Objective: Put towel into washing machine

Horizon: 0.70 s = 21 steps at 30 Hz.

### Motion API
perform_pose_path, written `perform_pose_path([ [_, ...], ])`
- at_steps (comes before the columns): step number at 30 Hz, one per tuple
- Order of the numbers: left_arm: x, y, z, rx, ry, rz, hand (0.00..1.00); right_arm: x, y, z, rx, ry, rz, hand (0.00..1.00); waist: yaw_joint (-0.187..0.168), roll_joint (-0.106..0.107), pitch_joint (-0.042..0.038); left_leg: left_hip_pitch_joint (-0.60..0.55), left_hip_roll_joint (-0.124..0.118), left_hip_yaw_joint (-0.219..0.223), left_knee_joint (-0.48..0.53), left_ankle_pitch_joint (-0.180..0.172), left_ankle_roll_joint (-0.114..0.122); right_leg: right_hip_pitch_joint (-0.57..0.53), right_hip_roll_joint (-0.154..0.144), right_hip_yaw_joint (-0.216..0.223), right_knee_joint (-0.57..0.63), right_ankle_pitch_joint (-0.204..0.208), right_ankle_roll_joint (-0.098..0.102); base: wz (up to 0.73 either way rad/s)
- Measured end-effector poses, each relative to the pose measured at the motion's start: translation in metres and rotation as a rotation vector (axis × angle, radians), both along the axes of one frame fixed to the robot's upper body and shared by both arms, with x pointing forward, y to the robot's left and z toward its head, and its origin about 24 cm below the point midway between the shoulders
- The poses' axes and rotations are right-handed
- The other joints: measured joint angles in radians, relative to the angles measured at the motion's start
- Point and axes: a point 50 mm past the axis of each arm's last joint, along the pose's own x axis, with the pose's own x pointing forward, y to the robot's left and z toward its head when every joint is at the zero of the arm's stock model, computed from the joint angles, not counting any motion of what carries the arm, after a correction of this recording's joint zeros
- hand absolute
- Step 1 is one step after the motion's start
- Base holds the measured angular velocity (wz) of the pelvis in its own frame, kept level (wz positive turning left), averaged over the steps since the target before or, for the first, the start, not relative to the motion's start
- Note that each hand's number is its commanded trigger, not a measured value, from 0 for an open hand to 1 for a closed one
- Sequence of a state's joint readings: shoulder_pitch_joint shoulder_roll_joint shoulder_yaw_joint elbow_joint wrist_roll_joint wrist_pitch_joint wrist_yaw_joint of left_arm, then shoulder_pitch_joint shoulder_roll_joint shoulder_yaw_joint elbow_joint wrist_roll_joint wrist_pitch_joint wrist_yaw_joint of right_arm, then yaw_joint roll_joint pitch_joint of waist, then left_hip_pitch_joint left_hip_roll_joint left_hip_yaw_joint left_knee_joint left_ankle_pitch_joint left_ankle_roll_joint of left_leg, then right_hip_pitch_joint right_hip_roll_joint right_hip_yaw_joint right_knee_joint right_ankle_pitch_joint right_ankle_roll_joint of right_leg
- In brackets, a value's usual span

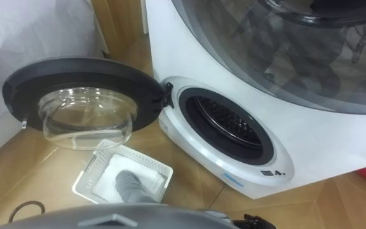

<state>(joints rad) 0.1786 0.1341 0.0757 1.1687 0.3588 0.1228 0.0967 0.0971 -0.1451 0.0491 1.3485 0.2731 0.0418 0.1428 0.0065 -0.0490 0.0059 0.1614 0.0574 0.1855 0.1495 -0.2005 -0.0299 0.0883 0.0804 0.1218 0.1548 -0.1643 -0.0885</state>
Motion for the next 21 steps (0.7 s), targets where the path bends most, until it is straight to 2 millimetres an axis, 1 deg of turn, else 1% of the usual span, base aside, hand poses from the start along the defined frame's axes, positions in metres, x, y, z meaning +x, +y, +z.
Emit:
perform_pose_path([
  [6, 0.0, 0.0, 0.0, 0.0, 0.0, -0.001, 0.0, 0.001, 0.0, 0.0, 0.0, -0.002, 0.004, 0.0, 0.0, -0.002, 0.0011, 0.0, 0.0, 0.0, 0.0, 0.0, 0.0, 0.0, 0.0, 0.0, 0.0, 0.0, 0.0, 0.0],
  [7, 0.0, 0.0, 0.0, 0.0, 0.0, -0.001, 0.0, 0.002, 0.0, 0.0, 0.001, -0.004, 0.009, 0.0, 0.0, -0.004, 0.0025, 0.0, 0.0, 0.0, 0.0, 0.0, 0.0, 0.001, 0.0, 0.0, 0.0, 0.0, 0.0, 0.0],
  [10, 0.0, 0.0, 0.0, 0.0, 0.001, -0.002, 0.0, 0.004, 0.0, 0.0, 0.001, -0.008, 0.011, 0.0, 0.0, -0.005, 0.0034, 0.0, 0.0, 0.0, 0.0, 0.0, 0.0, 0.001, 0.0, 0.0, 0.0, 0.0, 0.0, 0.0],
  [16, 0.0, 0.001, 0.0, 0.003, 0.001, -0.009, 0.0, 0.005, 0.0, 0.0, 0.001, -0.017, 0.014, 0.0, 0.001, -0.006, 0.0038, -0.002, 0.0, 0.0, 0.0, 0.0, 0.0, -0.002, 0.0, 0.001, -0.001, 0.0, 0.0, 0.0],
  [18, 0.001, 0.001, 0.0, 0.003, -0.002, -0.011, 0.0, 0.007, 0.0, 0.0, 0.001, -0.018, 0.028, 0.0, 0.002, -0.005, 0.0031, -0.013, 0.0, 0.0, 0.001, 0.0, 0.0, -0.012, 0.0, 0.006, 0.0, 0.0, 0.0, 0.0],
  [20, 0.005, 0.001, 0.0, 0.007, -0.013, -0.014, 0.0, 0.011, 0.0, 0.001, 0.007, -0.027, 0.048, 0.0, 0.0, 0.0, -0.0005, -0.035, 0.0, 0.0, 0.003, 0.0, 0.0, -0.036, 0.0, 0.004, 0.005, 0.002, 0.001, 0.0],
  [21, 0.006, 0.001, 0.001, 0.009, -0.018, -0.016, 0.0, 0.012, 0.0, 0.001, 0.007, -0.029, 0.054, 0.0, -0.001, -0.001, 0.0005, -0.037, 0.0, 0.0, 0.003, 0.0, 0.0, -0.038, 0.0, 0.002, 0.005, 0.002, 0.002, 0.07],
])
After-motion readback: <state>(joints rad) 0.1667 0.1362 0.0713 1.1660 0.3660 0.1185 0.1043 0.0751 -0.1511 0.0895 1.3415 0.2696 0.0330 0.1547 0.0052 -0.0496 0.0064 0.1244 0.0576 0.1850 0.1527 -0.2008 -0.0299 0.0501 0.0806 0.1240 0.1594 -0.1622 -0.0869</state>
